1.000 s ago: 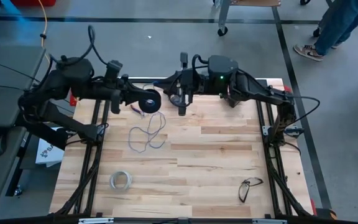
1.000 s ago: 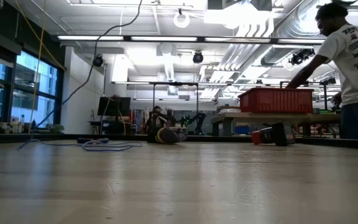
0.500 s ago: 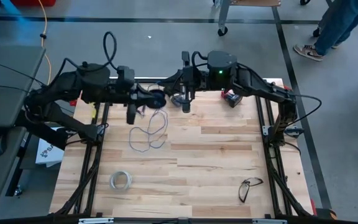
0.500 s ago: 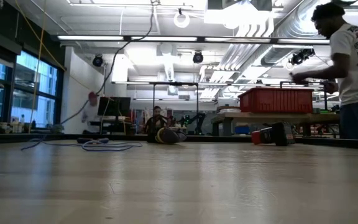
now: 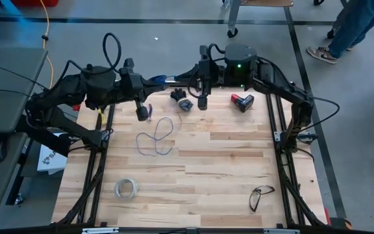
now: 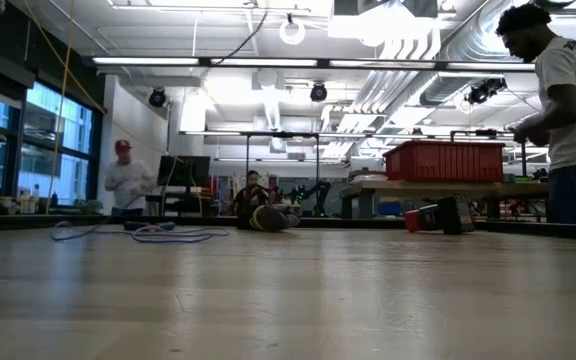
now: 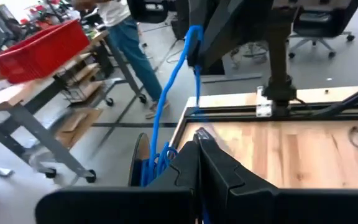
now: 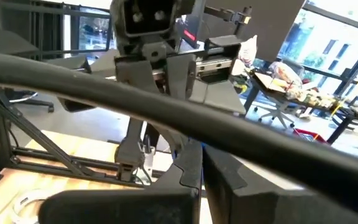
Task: Coil cords
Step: Coil the blue wire onto the black spool
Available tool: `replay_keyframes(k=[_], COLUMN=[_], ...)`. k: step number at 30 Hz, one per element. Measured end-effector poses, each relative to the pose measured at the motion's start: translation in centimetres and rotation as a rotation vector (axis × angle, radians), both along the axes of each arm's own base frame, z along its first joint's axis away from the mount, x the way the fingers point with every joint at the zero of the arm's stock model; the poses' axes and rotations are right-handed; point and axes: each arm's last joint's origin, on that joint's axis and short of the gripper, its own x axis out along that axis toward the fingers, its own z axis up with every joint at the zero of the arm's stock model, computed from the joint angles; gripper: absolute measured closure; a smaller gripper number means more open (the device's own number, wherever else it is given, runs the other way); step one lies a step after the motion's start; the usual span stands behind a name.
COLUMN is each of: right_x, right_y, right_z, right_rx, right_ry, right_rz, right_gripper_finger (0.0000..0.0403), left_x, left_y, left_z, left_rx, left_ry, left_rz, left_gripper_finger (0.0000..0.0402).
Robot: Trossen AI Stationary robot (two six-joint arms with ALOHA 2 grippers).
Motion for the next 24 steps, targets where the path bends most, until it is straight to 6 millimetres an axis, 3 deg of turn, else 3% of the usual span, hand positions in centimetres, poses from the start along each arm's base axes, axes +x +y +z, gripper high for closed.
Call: replay_keyframes(k=[9,24], right_x=[-0.7,-0.8], right_y=[-0.8,-0.5], right_z=[-0.1,-0.5], right_rx=[0.0,0.015], right_ry=[0.054,0.093], right_rz=[-0.067,-0.054], right_gripper_finger=[0.0403,0.0403], left_x=[-1.0,-3.1], left_y=[-0.4,-0.3], left_z=[1.1,6.0], left_rx=[-0.076,-0.192], left_ry=[-0.089,-0.453], left_rz=[-0.032,-0.072], left_gripper_finger=[0.0401,0.0401])
